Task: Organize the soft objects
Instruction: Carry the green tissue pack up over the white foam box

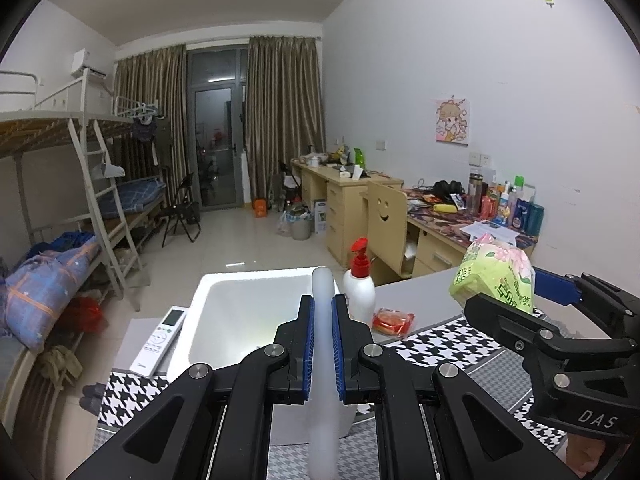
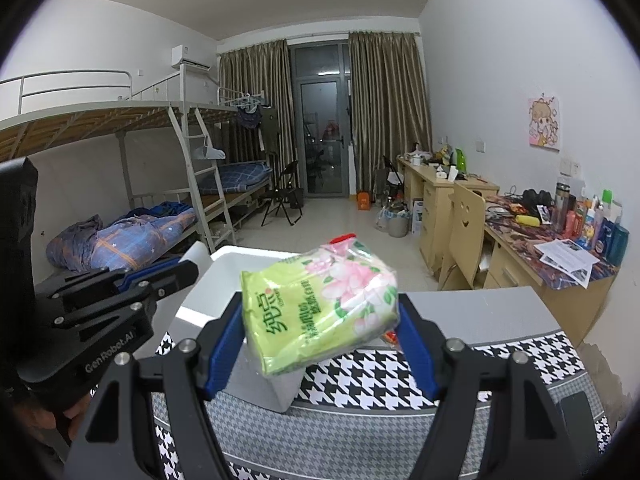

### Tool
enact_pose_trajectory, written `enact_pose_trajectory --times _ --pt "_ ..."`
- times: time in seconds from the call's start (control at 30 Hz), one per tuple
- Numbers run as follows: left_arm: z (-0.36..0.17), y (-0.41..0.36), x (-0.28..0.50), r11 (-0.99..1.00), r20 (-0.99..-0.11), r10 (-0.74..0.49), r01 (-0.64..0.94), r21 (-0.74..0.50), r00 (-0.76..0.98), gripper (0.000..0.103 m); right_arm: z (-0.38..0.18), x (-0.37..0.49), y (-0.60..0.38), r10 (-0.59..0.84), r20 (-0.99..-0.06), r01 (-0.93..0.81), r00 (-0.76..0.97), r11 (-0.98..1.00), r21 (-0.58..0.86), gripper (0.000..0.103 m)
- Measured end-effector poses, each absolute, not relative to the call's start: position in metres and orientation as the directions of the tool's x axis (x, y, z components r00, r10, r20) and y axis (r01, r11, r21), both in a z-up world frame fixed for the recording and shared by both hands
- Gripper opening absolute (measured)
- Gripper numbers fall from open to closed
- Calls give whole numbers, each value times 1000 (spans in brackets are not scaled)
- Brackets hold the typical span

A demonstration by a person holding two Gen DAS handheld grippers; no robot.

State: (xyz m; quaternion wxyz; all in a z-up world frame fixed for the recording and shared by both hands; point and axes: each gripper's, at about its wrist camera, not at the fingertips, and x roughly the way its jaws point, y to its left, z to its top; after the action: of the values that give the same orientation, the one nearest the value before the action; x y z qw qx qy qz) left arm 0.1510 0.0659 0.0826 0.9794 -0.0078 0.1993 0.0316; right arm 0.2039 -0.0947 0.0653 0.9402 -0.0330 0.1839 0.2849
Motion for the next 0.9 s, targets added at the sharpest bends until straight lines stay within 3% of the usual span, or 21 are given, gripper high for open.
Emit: enact_pose_trajectory --times 0.9 --pt "83 102 187 985 -415 153 -172 -8 897 9 68 234 -49 551 -399 -594 733 804 19 75"
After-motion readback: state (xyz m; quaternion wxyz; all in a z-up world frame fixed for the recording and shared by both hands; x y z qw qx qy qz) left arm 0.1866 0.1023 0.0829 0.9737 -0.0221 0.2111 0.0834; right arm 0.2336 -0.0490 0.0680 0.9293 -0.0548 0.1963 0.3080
